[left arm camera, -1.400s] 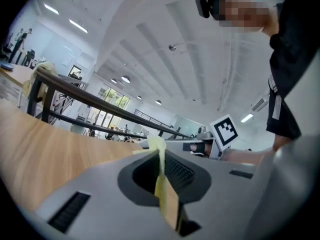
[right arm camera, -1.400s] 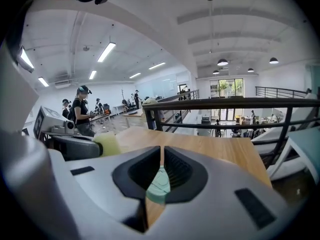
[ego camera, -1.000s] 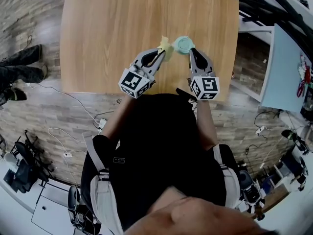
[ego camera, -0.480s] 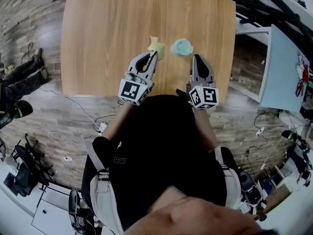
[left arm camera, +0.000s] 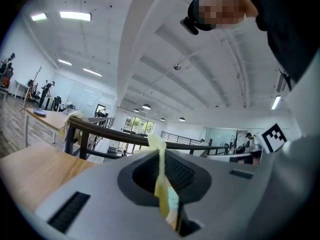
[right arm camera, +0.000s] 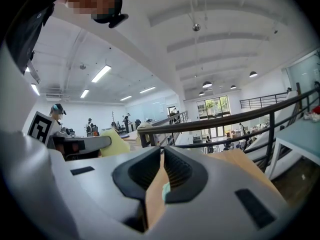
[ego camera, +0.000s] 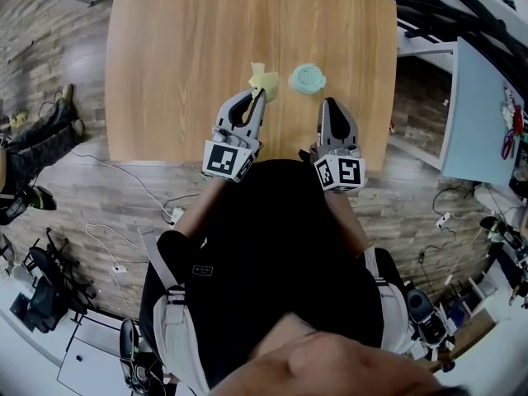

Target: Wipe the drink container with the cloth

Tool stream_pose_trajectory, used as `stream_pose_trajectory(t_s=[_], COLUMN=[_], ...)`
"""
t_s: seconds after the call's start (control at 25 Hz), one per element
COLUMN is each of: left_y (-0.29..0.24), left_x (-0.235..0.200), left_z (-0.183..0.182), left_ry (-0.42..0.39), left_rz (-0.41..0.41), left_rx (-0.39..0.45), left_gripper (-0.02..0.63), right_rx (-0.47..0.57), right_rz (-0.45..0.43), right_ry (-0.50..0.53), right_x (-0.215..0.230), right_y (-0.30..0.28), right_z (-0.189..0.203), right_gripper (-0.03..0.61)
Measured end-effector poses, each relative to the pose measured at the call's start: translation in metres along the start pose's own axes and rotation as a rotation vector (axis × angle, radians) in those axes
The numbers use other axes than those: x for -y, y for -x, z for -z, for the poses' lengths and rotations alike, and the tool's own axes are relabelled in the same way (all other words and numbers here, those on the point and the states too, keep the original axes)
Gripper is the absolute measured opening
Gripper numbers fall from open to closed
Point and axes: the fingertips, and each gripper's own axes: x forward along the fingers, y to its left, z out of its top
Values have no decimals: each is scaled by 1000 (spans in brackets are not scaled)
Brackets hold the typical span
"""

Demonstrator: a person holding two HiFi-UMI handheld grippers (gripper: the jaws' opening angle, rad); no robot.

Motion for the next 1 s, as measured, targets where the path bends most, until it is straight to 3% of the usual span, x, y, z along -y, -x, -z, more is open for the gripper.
stream_pose_trajectory(t_s=[1.0], left_y=[1], left_x=[0], left_z=[6], left_ry=[4], left_rz=[-8], left_rx=[-9], left_gripper=[34], right_rx=[1], right_rz=[-9], right_ry=[23], right_x=[-1], right_y=[3], right_z=[-1], right_gripper=[37])
